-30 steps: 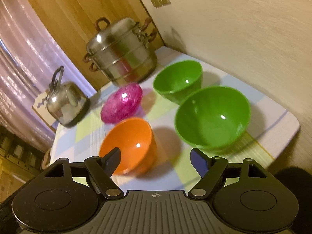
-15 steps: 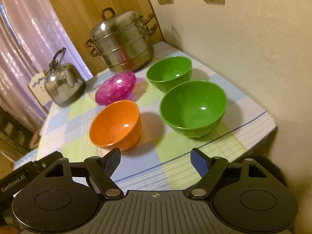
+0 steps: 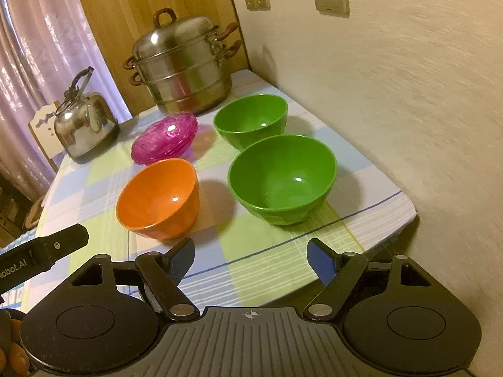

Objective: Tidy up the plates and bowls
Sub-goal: 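Move both open tools back toward the orange bowl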

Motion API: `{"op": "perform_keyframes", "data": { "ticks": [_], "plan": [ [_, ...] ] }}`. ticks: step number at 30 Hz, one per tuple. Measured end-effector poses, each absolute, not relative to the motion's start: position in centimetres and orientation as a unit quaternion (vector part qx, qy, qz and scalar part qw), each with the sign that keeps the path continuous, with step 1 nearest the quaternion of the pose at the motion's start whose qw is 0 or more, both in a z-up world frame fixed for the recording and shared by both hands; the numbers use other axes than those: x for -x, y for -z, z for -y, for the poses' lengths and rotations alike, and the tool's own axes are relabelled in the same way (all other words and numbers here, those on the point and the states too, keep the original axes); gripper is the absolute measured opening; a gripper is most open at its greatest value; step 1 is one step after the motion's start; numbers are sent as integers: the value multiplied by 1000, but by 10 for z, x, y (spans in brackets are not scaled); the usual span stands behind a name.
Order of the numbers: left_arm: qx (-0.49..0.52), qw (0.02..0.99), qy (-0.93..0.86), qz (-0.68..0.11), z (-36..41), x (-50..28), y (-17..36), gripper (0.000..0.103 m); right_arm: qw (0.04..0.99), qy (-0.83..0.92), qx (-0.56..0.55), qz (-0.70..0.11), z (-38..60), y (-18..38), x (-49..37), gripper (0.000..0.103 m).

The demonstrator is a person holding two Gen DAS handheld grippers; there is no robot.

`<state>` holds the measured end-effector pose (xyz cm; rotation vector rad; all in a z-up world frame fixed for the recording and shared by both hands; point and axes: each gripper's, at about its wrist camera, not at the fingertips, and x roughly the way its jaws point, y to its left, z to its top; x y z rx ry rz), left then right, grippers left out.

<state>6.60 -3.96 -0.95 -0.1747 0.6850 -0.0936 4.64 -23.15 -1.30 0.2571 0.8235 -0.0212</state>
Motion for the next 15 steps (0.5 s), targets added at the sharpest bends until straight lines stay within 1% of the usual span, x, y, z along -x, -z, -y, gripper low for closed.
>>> {"op": "perform_keyframes", "data": {
  "ticks": [8, 15],
  "plan": [
    [90, 930, 47, -352, 33, -60, 20, 91, 910, 9, -128, -394, 227, 15, -48, 78],
    [108, 929, 33, -351, 19, -60, 23, 91, 913, -6, -126, -389, 220, 20, -53, 78]
  ]
}}
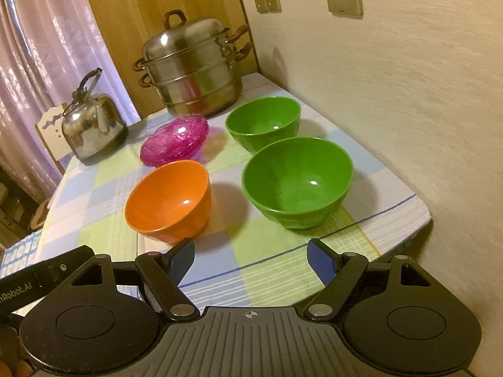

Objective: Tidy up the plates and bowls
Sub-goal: 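Move both open tools back toward the orange bowl, then close the right tool on the orange bowl rim while the left tool grips it too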

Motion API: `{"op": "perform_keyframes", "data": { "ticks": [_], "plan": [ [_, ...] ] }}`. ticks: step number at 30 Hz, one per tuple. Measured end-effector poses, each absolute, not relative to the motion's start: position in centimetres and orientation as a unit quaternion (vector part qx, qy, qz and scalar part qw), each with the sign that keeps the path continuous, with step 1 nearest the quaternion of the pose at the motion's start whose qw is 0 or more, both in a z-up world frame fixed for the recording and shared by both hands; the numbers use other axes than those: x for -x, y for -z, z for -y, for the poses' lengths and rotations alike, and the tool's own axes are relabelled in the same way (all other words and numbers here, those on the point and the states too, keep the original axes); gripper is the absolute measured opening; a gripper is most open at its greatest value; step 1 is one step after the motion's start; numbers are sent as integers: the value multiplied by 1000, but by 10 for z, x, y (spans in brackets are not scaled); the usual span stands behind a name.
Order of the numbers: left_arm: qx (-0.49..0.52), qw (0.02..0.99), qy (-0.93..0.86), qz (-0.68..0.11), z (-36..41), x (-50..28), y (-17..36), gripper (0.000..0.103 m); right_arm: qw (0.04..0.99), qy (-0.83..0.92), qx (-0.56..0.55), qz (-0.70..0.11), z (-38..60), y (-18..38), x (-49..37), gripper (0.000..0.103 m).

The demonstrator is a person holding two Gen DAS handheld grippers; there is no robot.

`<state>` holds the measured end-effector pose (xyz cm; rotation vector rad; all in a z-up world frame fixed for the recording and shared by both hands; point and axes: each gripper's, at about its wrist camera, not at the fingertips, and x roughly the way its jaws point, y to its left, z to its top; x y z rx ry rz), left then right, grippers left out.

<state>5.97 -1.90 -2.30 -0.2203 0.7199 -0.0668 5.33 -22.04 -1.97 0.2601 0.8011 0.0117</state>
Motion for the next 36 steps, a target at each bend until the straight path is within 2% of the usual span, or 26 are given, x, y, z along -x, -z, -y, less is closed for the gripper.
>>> {"op": "perform_keyframes", "data": {
  "ticks": [20, 33, 36],
  "plan": [
    [112, 922, 39, -368, 17, -73, 35, 91, 913, -17, -120, -390, 211, 25, -67, 78],
    [143, 918, 23, -368, -10, -125, 46, 91, 919, -38, -107, -377, 195, 32, -107, 78],
    [144, 916, 24, -373, -14, -137, 52, 87, 918, -44, -111, -379, 190, 36, -117, 78]
  ]
}}
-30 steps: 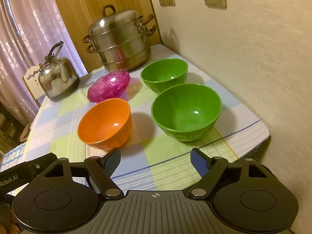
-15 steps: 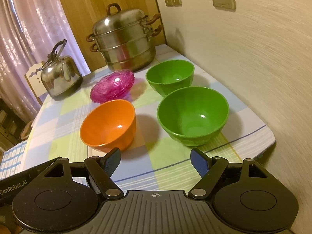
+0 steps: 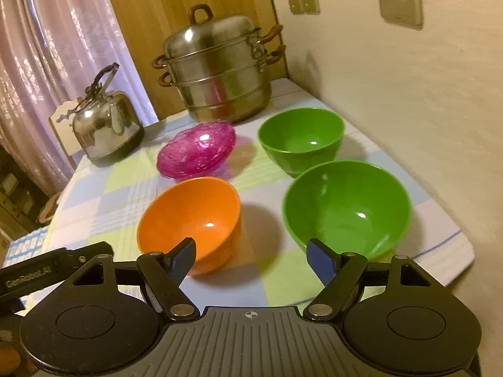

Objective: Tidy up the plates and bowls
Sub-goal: 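Close the right tool on the orange bowl rim while the left tool grips it too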

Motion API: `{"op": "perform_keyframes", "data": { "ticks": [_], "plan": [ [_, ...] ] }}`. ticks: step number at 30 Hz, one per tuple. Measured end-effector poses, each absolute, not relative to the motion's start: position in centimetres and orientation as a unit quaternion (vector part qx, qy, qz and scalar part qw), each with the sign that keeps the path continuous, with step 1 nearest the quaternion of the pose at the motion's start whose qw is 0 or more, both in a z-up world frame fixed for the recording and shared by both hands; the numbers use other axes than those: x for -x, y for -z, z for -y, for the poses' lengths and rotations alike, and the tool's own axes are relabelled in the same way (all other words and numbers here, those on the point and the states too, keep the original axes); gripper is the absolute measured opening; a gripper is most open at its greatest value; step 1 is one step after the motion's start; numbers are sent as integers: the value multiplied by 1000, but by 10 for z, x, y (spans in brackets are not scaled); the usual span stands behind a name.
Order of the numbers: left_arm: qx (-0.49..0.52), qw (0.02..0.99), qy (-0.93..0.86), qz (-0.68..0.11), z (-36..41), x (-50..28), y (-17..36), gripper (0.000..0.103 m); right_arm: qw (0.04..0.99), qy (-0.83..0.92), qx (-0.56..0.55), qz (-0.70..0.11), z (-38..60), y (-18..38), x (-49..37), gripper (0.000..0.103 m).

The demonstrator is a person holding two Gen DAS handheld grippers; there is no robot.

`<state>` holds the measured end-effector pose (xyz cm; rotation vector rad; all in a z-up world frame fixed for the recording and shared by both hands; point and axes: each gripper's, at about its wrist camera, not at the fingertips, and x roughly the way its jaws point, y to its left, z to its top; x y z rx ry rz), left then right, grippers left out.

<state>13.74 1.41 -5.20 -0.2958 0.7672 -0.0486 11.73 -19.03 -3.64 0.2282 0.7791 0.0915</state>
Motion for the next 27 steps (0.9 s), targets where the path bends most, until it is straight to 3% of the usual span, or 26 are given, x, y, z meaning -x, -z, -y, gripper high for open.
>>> {"op": "perform_keyframes", "data": {
  "ticks": [7, 14, 19, 27],
  "plan": [
    [137, 914, 28, -381, -16, -164, 69, 67, 912, -49, -120, -390, 185, 53, -142, 66],
    [130, 912, 35, -387, -14, -192, 86, 55, 908, -44, -111, -401, 178, 75, -164, 52],
    [120, 911, 36, -394, -12, -207, 96, 38, 905, -46, -113, -407, 177, 87, -181, 44],
    [118, 910, 37, -395, -15, -218, 106, 24, 900, -52, -116, -418, 171, 98, -198, 32]
  ]
}}
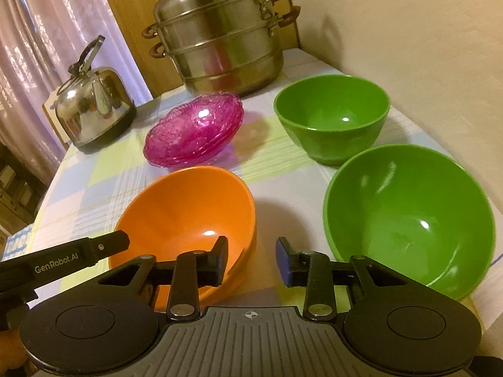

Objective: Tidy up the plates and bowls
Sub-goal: 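Close the right tool on the orange bowl rim while the left tool grips it too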

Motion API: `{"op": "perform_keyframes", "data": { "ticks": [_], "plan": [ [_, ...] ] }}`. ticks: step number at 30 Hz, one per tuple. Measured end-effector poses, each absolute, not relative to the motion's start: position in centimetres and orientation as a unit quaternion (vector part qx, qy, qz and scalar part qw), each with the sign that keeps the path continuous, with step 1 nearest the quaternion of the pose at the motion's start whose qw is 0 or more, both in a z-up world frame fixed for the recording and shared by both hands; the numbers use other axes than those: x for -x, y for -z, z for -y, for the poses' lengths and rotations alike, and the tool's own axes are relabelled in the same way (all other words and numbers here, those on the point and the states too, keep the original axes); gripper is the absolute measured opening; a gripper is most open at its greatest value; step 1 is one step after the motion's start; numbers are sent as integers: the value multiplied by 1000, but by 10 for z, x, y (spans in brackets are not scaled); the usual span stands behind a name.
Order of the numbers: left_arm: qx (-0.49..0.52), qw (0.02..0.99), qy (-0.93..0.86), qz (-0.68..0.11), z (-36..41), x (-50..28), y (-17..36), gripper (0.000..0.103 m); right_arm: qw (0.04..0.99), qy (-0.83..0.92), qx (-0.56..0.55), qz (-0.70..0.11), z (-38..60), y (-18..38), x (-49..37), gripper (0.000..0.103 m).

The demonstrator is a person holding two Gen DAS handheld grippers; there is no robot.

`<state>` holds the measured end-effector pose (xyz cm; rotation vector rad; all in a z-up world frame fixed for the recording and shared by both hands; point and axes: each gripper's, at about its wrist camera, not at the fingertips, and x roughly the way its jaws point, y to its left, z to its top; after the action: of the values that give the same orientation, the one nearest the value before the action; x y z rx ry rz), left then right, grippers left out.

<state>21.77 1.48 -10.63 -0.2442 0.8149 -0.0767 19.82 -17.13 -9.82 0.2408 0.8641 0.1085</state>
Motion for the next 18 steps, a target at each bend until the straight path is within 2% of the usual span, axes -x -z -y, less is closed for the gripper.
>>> {"op": "perform_keyframes", "data": {
  "ticks": [6, 18],
  "plan": [
    [124, 907, 43, -400, -17, -221, 112, 10, 895, -52, -122, -425, 170, 103, -204, 23],
    [123, 906, 43, -403, -15, -219, 109, 7, 891, -51, -131, -432, 168, 103, -208, 14]
  ]
}}
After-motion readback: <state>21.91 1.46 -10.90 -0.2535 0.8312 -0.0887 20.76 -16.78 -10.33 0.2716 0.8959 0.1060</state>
